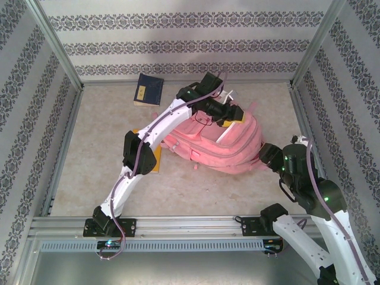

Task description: Pack the student bag

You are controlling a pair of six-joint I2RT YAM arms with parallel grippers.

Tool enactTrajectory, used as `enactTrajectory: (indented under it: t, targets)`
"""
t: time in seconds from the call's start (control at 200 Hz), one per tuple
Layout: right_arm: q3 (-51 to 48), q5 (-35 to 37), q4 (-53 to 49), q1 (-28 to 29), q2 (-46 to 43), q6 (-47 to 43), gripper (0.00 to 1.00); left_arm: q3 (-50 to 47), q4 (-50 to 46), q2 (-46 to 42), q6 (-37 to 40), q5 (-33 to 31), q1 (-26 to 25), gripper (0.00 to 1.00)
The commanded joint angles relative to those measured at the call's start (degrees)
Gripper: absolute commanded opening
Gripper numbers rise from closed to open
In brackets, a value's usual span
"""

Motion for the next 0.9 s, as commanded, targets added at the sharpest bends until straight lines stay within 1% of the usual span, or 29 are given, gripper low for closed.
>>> enactTrajectory:
  t: [0.0,0.045,0.08,0.115,0.14,0.2,0.255,0.34,0.425,0.485,0.54,0.58,0.615,0.645,0.695,0.784,0.844,0.894]
  targets:
    - [2.3,-4.9,2.0,0.6,4.4,-6.6,0.76,-0.7,-10.3,-10.2,8.9,-10.3,2.7,0.53]
    - [1.8,-9.1,5.2,0.9,6.4,-9.0,0.76,-4.5,-12.5,-14.5,10.8,-15.4,3.5,0.56]
    - [2.0,-11.5,6.7,1.4,7.9,-9.9,0.76,-9.5,-12.7,-18.5,11.9,-19.8,4.0,0.58]
    - [2.0,-13.5,8.7,2.1,9.3,-10.7,0.76,-14.8,-11.8,-22.9,12.1,-23.8,4.9,0.6]
    - [2.1,-15.2,10.1,2.7,10.5,-11.4,0.75,-19.2,-10.1,-26.1,11.8,-25.6,5.7,0.61]
    - [3.2,-15.9,11.7,5.0,14.0,-12.0,0.75,-29.9,-5.5,-34.0,10.3,-27.8,8.6,0.64]
    - [4.1,-19.2,14.7,7.5,18.0,-13.9,0.75,-38.8,-2.8,-39.9,8.4,-30.0,12.4,0.67]
    - [7.5,-23.1,17.8,13.0,25.6,-15.9,0.74,-51.8,0.6,-47.3,3.8,-31.4,20.4,0.69]
    - [13.0,-26.2,19.7,18.4,36.1,-16.7,0.74,-63.2,3.3,-52.0,0.2,-32.6,28.3,0.7]
    - [15.8,-31.4,23.3,20.1,43.5,-14.9,0.72,-68.3,3.9,-53.0,-0.5,-34.1,32.4,0.7]
    - [18.8,-32.8,25.1,21.3,50.1,-12.0,0.7,-71.6,4.0,-52.4,-0.8,-34.2,35.4,0.71]
    - [21.3,-35.0,26.3,22.0,54.8,-11.7,0.69,-73.8,4.7,-51.4,-0.8,-33.6,37.1,0.71]
    - [24.2,-35.4,26.1,23.0,58.8,-11.4,0.68,-75.5,5.9,-50.5,-1.2,-33.1,38.3,0.71]
    - [26.2,-35.6,25.8,23.5,61.8,-10.9,0.68,-76.7,7.4,-49.7,-1.3,-32.4,39.1,0.71]
    - [30.4,-37.9,25.0,24.3,67.8,-9.6,0.67,-78.6,9.9,-48.5,-1.4,-31.6,40.0,0.71]
    - [39.0,-41.2,20.9,25.0,78.6,-6.6,0.64,-79.3,12.6,-45.6,-1.2,-31.1,40.8,0.71]
    - [43.0,-40.5,19.0,25.2,83.9,-4.5,0.64,-79.0,12.7,-43.4,-0.4,-31.7,41.2,0.71]
    - [45.3,-41.4,18.7,25.1,87.6,-3.3,0.64,-79.3,13.4,-42.1,-0.1,-31.2,41.8,0.71]
